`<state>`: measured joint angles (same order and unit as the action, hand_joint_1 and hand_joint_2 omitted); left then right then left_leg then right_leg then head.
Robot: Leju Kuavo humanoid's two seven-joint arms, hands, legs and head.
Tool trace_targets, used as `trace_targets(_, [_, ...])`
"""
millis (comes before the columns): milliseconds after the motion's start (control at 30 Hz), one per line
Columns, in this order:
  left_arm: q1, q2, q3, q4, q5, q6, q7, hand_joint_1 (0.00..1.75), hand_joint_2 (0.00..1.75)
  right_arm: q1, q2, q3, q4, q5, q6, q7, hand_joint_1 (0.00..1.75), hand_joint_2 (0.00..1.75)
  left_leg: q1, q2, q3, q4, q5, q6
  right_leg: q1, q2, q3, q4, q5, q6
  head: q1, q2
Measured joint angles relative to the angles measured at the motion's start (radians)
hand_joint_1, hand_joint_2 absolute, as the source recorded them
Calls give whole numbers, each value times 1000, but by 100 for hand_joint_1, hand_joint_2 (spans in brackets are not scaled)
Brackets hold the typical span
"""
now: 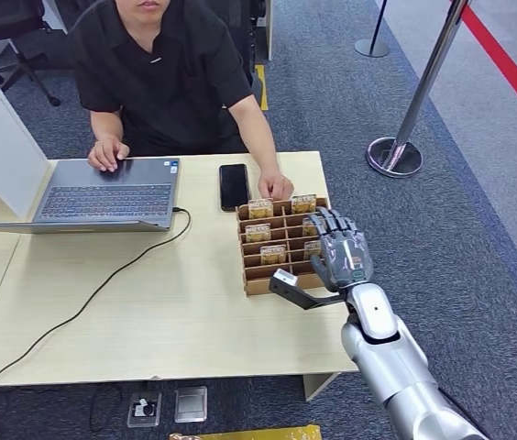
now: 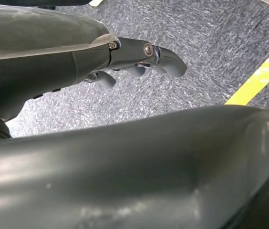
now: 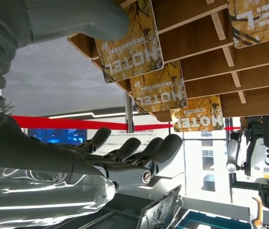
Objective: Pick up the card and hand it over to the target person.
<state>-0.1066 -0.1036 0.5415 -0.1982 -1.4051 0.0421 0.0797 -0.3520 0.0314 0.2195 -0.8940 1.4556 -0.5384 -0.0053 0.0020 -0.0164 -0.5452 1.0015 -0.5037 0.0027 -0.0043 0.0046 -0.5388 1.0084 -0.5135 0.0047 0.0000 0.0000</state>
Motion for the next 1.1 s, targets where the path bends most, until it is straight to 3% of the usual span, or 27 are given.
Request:
trace_targets(567, [9, -4, 8, 2, 6, 9, -6, 0, 0, 2, 4, -11, 6, -4, -21, -10, 41, 175, 0, 0, 1, 0, 1, 0, 0, 0, 1, 0, 1, 0, 0, 0])
trace_targets(667, [9, -5, 9, 1, 6, 9, -6, 0, 0, 3, 4, -14, 6, -6, -28, -15, 58, 175, 0, 0, 1, 0, 1, 0, 0, 0, 1, 0, 1, 0, 0, 0])
trace_targets(767, [9, -5, 11, 1, 6, 11, -8, 0, 0, -1, 6, -16, 12, -9, -32, -19, 100, 175, 0, 1, 1, 0, 1, 0, 0, 0, 1, 0, 1, 0, 0, 0])
trace_targets(833, [8, -4, 12, 0, 6, 14, -10, 0, 0, -4, 9, -18, 16, -11, -37, -22, 111, 175, 0, 1, 1, -1, 2, 0, 0, 0, 0, -1, 2, 0, 0, 0])
trace_targets(933, [8, -4, 11, 1, 5, 15, -10, 0, 0, -4, 14, -20, 15, -12, -38, -22, 84, 175, 0, 1, 0, 0, 2, 0, 0, 1, 0, 0, 2, 0, 0, 0])
trace_targets(1100, [6, -4, 8, 0, 2, 15, -10, 0, 0, -2, 14, -26, 10, -12, -36, -21, 69, 175, 0, 1, 0, 0, 2, 0, 0, 0, 0, 0, 2, 0, 0, 0])
